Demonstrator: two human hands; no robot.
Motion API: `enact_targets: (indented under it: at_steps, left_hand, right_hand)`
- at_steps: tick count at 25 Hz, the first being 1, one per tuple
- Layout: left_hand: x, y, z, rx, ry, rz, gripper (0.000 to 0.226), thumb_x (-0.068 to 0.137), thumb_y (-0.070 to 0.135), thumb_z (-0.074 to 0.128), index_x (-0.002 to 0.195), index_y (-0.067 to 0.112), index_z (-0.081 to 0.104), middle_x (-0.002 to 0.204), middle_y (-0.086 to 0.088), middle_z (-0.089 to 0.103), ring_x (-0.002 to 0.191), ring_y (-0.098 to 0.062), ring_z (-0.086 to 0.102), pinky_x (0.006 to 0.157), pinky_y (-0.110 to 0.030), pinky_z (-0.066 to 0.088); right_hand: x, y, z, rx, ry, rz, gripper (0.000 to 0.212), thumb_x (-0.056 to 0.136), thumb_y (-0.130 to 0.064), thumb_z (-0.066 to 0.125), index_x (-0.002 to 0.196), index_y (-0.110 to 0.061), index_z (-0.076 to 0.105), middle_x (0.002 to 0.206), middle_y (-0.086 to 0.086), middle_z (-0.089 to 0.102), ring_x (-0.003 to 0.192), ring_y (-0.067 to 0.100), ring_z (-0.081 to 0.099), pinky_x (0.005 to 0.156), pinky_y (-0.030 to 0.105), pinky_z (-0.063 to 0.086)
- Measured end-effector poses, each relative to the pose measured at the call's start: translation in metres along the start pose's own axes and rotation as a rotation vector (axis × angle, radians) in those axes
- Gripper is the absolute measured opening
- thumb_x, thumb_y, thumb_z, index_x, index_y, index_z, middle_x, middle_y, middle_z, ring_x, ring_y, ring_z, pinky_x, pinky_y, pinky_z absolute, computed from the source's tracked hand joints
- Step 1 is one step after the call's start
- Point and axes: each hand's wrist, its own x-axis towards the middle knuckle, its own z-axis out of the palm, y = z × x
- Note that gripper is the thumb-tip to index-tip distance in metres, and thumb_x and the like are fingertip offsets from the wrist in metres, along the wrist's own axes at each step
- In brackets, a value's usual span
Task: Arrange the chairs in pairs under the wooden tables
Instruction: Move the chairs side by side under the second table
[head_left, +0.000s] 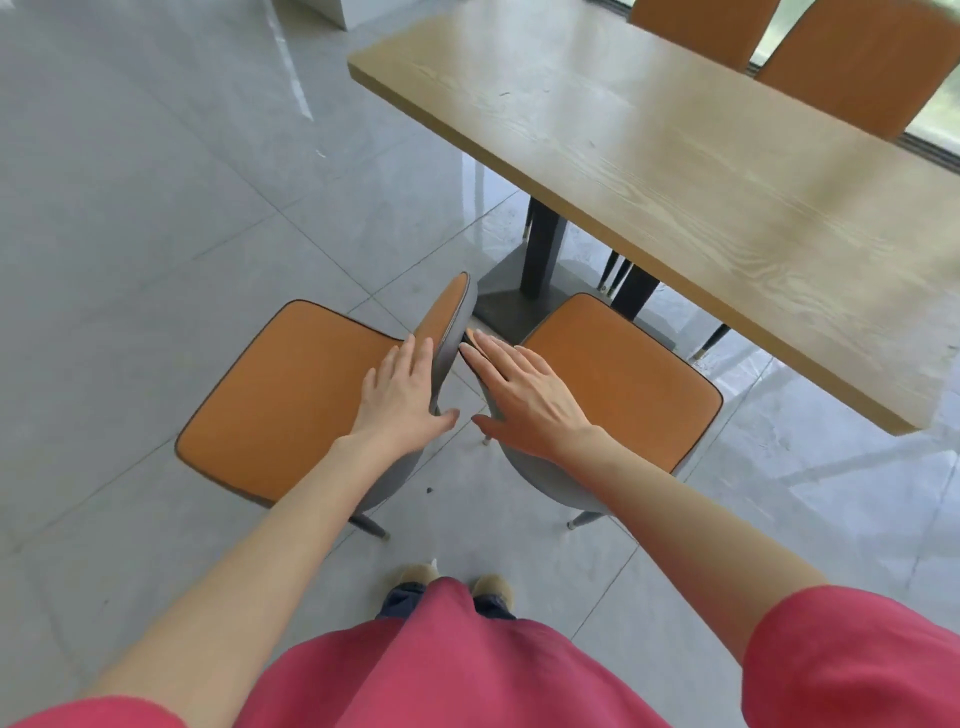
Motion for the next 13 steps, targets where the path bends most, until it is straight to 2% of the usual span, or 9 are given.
enact_targets:
  at_steps: [2,5,7,10,13]
  left_hand:
    - [-0.010,-0.008,0.011,-0.089,-0.010,-0.055,0.092,0.088,0.043,0.058,0.152,0.017,-0.003,0.162,-0.009,0.004,0.149,-0.027,0.010,0.120,-0.045,0.021]
    - [-0.018,-0.020,0.025,-0.163,0.047,-0.105,0.087,0.090,0.035,0.059,0.152,0.023,-0.001,0.160,-0.006,0.014,0.145,-0.026,0.026,0.111,-0.044,0.036]
    - [-0.021,-0.025,0.030,-0.205,0.071,-0.178,0.081,0.091,0.034,0.056,0.152,0.022,0.005,0.158,-0.004,0.023,0.139,-0.027,0.037,0.103,-0.044,0.042]
    - [-0.023,-0.027,0.033,-0.250,0.086,-0.258,0.075,0.092,0.038,0.054,0.151,0.023,0.011,0.152,-0.001,0.035,0.131,-0.029,0.047,0.096,-0.042,0.045]
    - [-0.024,-0.028,0.033,-0.210,0.144,-0.240,0.073,0.091,0.042,0.053,0.151,0.025,0.015,0.148,0.003,0.042,0.126,-0.026,0.051,0.093,-0.040,0.048]
  right_hand:
    - [0.014,-0.006,0.004,-0.013,-0.002,-0.070,0.079,0.076,-0.031,0.075,0.142,-0.009,0.037,0.148,0.015,0.039,0.136,0.031,0.039,0.109,0.044,0.035]
    - [0.030,-0.012,0.008,-0.032,-0.067,-0.180,0.077,0.086,-0.026,0.064,0.149,-0.014,0.021,0.157,0.007,0.020,0.145,0.024,0.017,0.118,0.040,0.014]
    - [0.037,-0.014,0.010,-0.064,-0.067,-0.213,0.075,0.088,-0.022,0.060,0.149,-0.015,0.018,0.158,0.006,0.017,0.146,0.022,0.013,0.118,0.039,0.011]
    - [0.048,-0.013,0.016,-0.101,-0.077,-0.249,0.067,0.089,-0.016,0.057,0.148,-0.014,0.025,0.157,0.006,0.020,0.146,0.024,0.012,0.118,0.042,0.009]
    - [0.072,-0.008,0.018,-0.135,-0.062,-0.289,0.059,0.085,-0.011,0.064,0.139,-0.014,0.042,0.149,0.011,0.037,0.143,0.030,0.023,0.117,0.049,0.012]
